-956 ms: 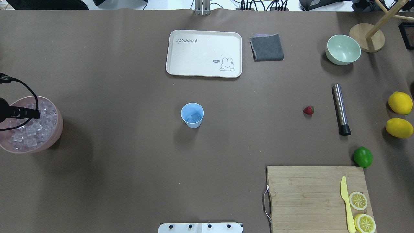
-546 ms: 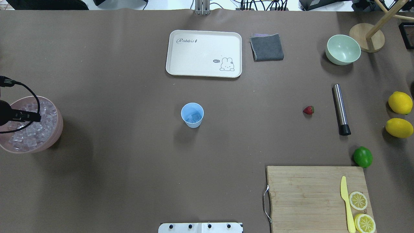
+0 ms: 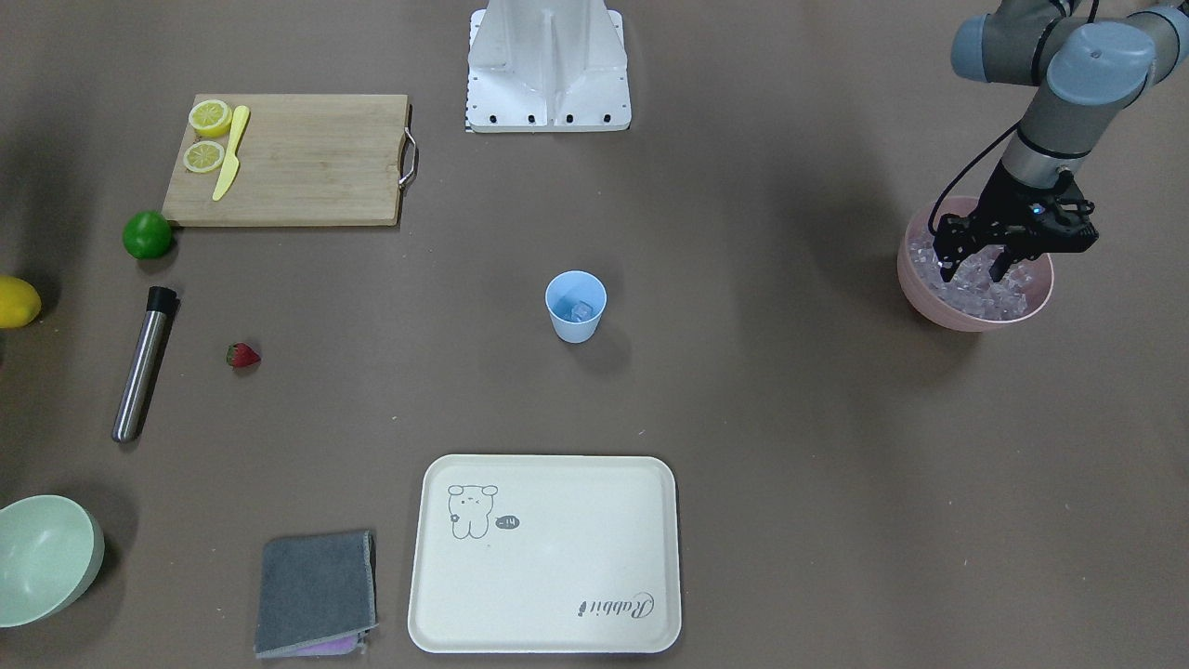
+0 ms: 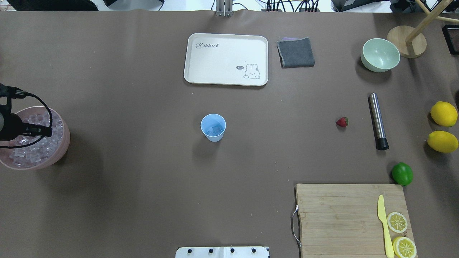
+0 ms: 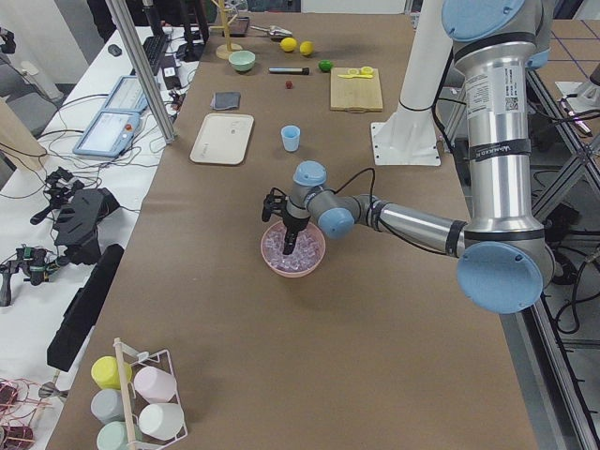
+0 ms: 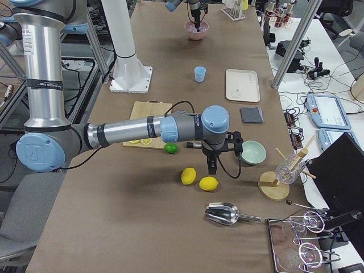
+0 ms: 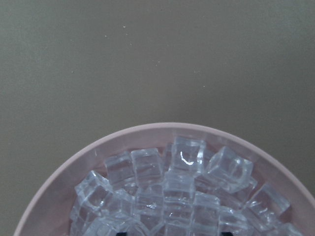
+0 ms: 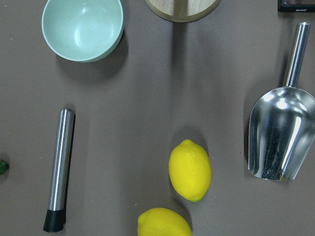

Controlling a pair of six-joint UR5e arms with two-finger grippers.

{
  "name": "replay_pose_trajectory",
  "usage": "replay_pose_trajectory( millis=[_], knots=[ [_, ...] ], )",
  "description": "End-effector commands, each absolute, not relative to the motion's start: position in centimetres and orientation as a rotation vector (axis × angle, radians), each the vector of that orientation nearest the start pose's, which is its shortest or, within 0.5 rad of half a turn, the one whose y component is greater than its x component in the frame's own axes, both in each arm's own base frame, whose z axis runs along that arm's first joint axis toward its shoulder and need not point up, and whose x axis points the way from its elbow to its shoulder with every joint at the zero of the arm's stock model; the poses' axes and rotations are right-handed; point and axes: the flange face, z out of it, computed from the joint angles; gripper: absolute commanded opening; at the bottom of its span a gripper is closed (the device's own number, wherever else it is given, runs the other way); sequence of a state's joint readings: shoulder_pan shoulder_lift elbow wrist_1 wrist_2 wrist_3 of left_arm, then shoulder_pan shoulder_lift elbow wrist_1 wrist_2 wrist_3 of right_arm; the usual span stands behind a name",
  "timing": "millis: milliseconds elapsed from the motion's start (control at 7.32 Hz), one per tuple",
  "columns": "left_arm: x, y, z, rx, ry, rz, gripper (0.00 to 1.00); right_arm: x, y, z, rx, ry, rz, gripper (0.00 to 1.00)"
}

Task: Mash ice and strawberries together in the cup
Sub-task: 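Close the left gripper on an ice cube in the pink bowl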

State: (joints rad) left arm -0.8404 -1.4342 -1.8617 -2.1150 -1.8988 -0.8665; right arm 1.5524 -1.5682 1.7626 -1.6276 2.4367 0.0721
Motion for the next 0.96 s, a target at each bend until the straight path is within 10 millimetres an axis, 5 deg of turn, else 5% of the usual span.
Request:
replay_pose_trajectory(
  millis=[0, 819],
  knots=[
    [23.70, -41.33, 53.24, 0.254, 0.714, -0.011, 0.70, 4.84, -49.40, 56.28, 0.087, -0.869, -0.008, 1.00],
    [23.09, -40.52, 53.87, 0.242, 0.705, -0.012, 0.66, 4.85, -49.72, 55.90, 0.095, -0.866, -0.009, 1.00]
  ],
)
